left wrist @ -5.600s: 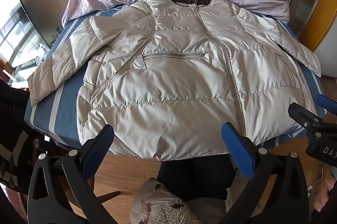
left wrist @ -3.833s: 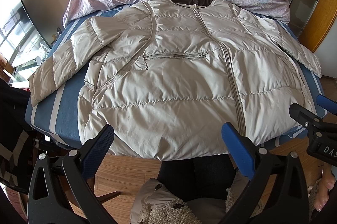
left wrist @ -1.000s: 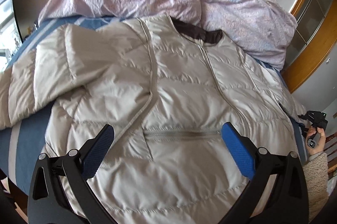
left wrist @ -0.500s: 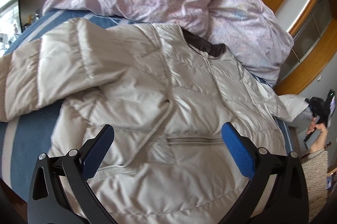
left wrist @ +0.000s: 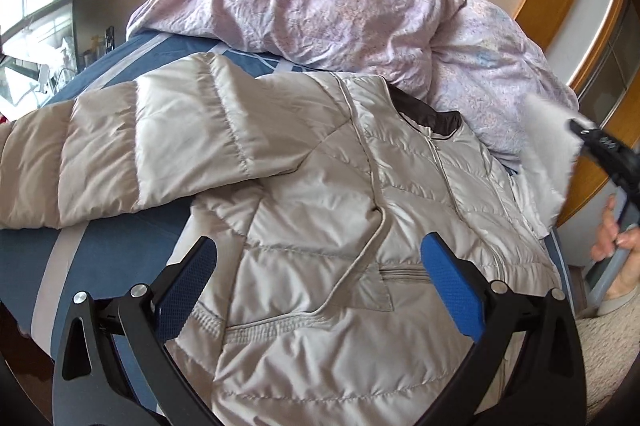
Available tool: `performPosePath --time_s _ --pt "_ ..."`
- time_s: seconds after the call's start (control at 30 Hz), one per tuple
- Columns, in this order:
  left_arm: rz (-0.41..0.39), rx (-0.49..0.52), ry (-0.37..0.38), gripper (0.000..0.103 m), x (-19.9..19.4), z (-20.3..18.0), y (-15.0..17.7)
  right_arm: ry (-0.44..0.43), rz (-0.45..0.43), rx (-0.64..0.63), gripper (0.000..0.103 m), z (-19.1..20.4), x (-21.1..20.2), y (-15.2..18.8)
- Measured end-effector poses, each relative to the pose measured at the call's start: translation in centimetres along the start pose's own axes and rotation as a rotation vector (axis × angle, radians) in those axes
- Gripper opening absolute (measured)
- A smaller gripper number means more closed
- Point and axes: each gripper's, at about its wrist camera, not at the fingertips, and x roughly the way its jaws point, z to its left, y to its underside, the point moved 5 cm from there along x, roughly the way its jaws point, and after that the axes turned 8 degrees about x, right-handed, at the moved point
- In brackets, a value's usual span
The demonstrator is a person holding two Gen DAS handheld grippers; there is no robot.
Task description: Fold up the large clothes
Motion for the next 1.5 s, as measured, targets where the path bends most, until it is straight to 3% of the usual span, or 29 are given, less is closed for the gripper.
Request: performPosePath --time_s 0.2,0.3,0.37,0.43,0.53,0.7,0.97,1.07,1.27,1.5 --pt "-0.009 -0.017 -0.02 0.102 -0.9 1.6 0.5 0.024 0.22 -0.15 0.006 6.7 5.5 6.3" --pt "-0.018 -0.031 -0.031 0.102 -1.3 2.6 0.6 0.07 0.301 -0.234 0.009 7.6 7.9 8.6" --pt "-0.019 -0.04 -0.03 0.102 -1.4 3.0 0.6 0.081 0.347 -0.275 0.018 8.0 8.8 10.0" --pt "-0.022 -0.048 -0.033 0.102 -1.4 3.5 0.6 0.073 0.383 -0.313 0.042 8.6 9.4 10.9" --pt "-0.025 -0.061 -0.031 0.102 -1.4 4.2 0.6 0.069 0.364 -0.383 0.06 10.4 9.1 11.8" --pt "-0.053 -0.093 -0.039 0.102 -2.0 5.5 0.6 0.075 0.349 -0.405 0.061 11.7 8.6 12.2" --pt "-0.095 -0.156 -0.08 0.102 -3.3 8.6 0.6 -0.008 0.391 -0.361 0.06 12.8 8.6 12.2" --pt "-0.098 -0.218 -0.111 0.102 -3.7 10.8 0.9 -0.043 0.489 -0.281 0.06 12.4 9.3 12.8" --pt "-0.082 -0.406 -0.118 0.1 -3.9 15.6 2.2 -0.155 0.5 -0.094 0.066 11.0 6.7 11.7" --pt "-0.01 -0.739 0.033 0.091 -1.3 20.1 4.5 -0.205 0.493 -0.042 0.068 10.1 4.0 11.2"
